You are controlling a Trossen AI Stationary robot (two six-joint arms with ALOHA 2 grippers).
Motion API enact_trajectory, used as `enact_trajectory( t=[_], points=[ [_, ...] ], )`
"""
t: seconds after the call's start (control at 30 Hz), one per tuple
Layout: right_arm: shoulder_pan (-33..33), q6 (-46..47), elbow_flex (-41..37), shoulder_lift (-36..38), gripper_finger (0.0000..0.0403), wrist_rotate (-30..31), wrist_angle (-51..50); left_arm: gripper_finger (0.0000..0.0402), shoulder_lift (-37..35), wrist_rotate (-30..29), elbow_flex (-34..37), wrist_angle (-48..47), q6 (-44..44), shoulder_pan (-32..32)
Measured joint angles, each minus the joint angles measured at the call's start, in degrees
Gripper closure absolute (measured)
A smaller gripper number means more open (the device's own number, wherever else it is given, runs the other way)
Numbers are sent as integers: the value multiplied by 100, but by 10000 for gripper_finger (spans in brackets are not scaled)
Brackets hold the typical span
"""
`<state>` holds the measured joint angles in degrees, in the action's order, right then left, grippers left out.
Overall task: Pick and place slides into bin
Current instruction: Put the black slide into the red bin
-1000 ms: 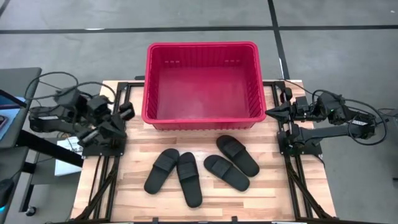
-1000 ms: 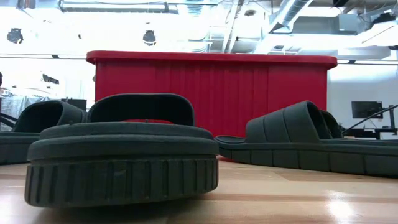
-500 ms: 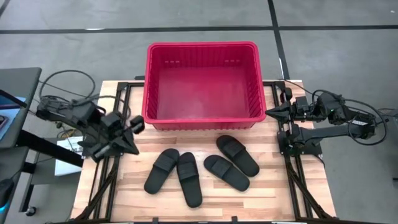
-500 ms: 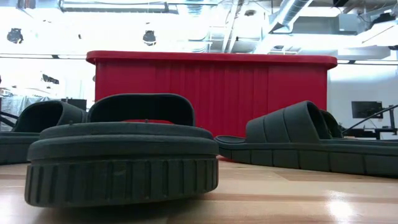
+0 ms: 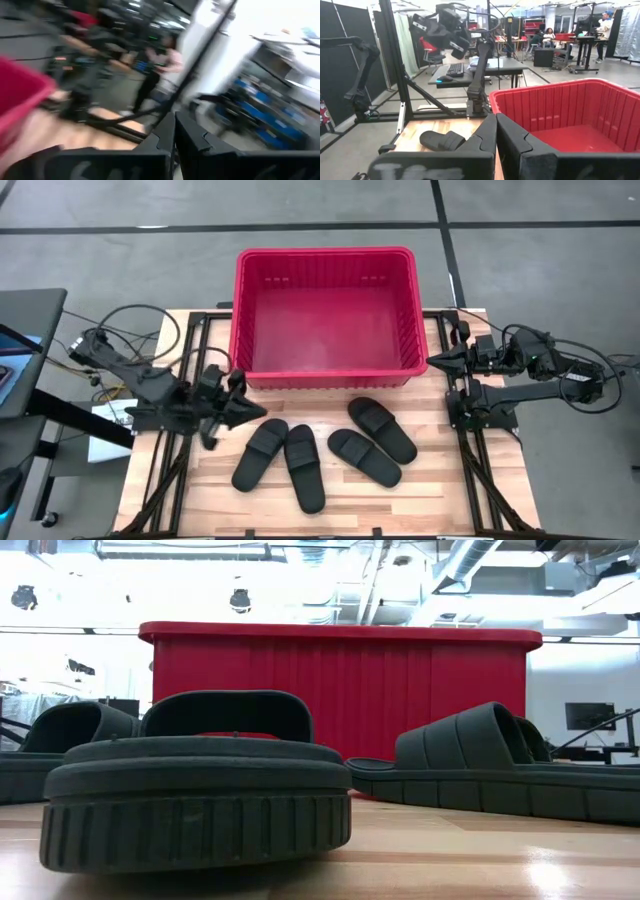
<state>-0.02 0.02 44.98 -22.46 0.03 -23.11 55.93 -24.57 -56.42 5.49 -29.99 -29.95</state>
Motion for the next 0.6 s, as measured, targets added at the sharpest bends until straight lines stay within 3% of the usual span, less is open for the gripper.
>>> enact_trajectory(
  t=[0.1,0.2,0.6],
  points=[
    [1,1,-1,0,403,0,0,401,243,-466,0,-199,-229,-70],
    [-1,-1,0,0,403,0,0,401,372,-462,2,-696,-412,-117],
    [-1,-1,0,0,403,0,-2,401,801,988,2,-2657,-1168,-720]
  ],
)
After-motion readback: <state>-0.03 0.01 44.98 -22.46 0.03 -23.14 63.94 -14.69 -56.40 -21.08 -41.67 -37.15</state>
